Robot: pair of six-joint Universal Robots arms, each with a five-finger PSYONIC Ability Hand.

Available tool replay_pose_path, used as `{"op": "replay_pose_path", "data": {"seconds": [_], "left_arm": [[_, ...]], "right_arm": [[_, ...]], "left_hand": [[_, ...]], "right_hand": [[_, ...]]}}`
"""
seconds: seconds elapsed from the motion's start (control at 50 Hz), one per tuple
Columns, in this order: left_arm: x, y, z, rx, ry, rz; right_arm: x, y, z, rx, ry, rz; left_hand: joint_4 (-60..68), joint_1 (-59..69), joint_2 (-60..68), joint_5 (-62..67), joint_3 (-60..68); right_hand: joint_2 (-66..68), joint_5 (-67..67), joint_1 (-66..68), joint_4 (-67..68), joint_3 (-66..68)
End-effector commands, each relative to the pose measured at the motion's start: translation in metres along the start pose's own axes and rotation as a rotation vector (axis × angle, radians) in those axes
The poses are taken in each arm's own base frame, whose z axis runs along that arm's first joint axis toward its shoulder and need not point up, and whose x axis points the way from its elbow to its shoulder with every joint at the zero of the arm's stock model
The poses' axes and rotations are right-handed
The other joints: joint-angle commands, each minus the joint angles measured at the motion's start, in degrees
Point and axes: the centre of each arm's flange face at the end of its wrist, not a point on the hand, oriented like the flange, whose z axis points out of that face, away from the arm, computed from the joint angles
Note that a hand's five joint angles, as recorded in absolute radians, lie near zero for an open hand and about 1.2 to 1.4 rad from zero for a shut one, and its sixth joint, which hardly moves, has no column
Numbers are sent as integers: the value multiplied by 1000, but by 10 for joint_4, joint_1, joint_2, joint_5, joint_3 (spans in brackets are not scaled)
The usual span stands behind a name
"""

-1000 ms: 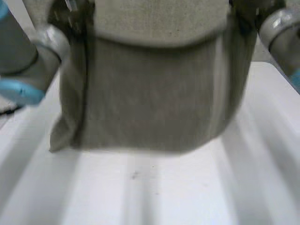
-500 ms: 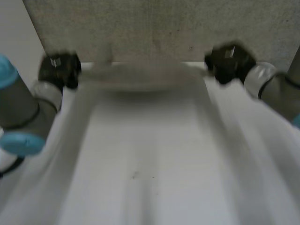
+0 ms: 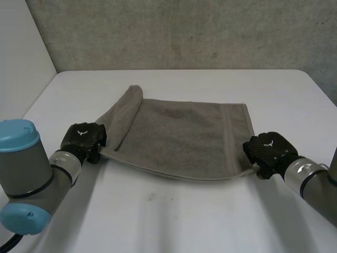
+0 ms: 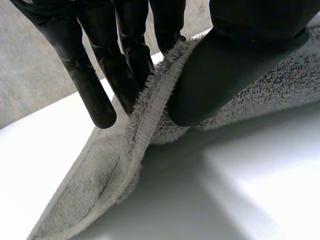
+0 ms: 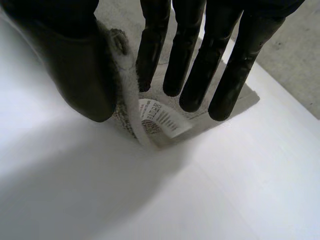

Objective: Fold the towel.

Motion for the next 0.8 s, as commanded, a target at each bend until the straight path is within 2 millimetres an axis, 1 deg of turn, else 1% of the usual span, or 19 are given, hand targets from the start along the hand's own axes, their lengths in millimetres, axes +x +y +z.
{"op": "replay_pose_path", "data": {"seconds": [0.02,0.22,0.28,0.3,0.32,0.38,0.4,0.42,0.46,0.48,0.5,0.54,0.56,0.6,0.62,0.64,0.66,0.7,0.8], "left_arm": [[3,-1,1,22,5,-1],[6,3,1,37,11,5],[6,3,1,37,11,5],[6,4,1,37,11,5],[6,4,1,37,11,5],[6,4,3,42,10,7],[6,4,3,46,9,7],[6,4,3,46,9,7],[7,8,5,44,11,8],[7,8,5,44,11,8],[7,10,6,39,11,9],[7,11,7,41,12,9],[8,13,9,43,16,9],[9,15,11,44,29,7],[10,16,13,52,47,9],[10,17,16,61,58,7],[10,17,16,61,59,7],[9,18,18,72,67,8],[7,18,26,112,63,12]], "right_arm": [[-11,7,-3,36,15,5],[-20,11,-7,11,17,1],[-24,12,-9,9,15,-4],[-26,12,-10,6,10,-4],[-28,12,-10,11,8,-7],[-29,11,-11,17,5,-11],[-28,10,-10,23,13,-11],[-24,9,-9,32,28,-8],[-20,6,-8,51,43,-7],[-16,-1,-10,81,63,-5],[-16,-1,-10,81,63,-5],[5,-11,-12,122,128,22],[6,-11,-12,122,129,22],[40,-5,-12,105,216,68],[40,-5,-12,105,216,68],[54,0,-12,91,251,82],[54,0,-12,91,251,82],[65,5,-12,84,271,95],[68,2,-11,99,269,93]], "left_hand": [[102,114,102,110,103],[102,114,102,110,103],[102,114,102,110,103],[102,114,102,110,103],[102,114,102,110,103],[102,114,102,110,103],[17,29,18,26,18],[16,28,17,25,17],[-292,-280,-291,-283,-291],[-293,-281,-293,-285,-293],[-386,-375,-386,-378,-386],[-392,-381,-392,-384,-392],[-396,-384,-395,-387,-395],[-397,-386,-397,-389,-397],[-397,-386,-397,-389,-397],[-396,-384,-395,-387,-395],[-396,-384,-395,-387,-395],[-394,-382,-394,-386,-393],[-389,-377,-389,-381,-388]], "right_hand": [[-44,-29,-33,-43,-39],[-55,-41,-45,-54,-51],[-27,-12,-16,-26,-22],[66,81,77,68,71],[264,278,274,265,268],[317,332,328,319,322],[317,332,328,319,322],[317,332,328,319,322],[317,332,328,319,322],[317,332,328,319,322],[317,332,328,319,322],[317,332,328,319,322],[317,332,328,319,322],[317,332,328,319,322],[317,332,328,319,322],[317,332,328,319,322],[317,332,328,319,322],[317,332,328,319,322],[317,332,328,319,322]]}}
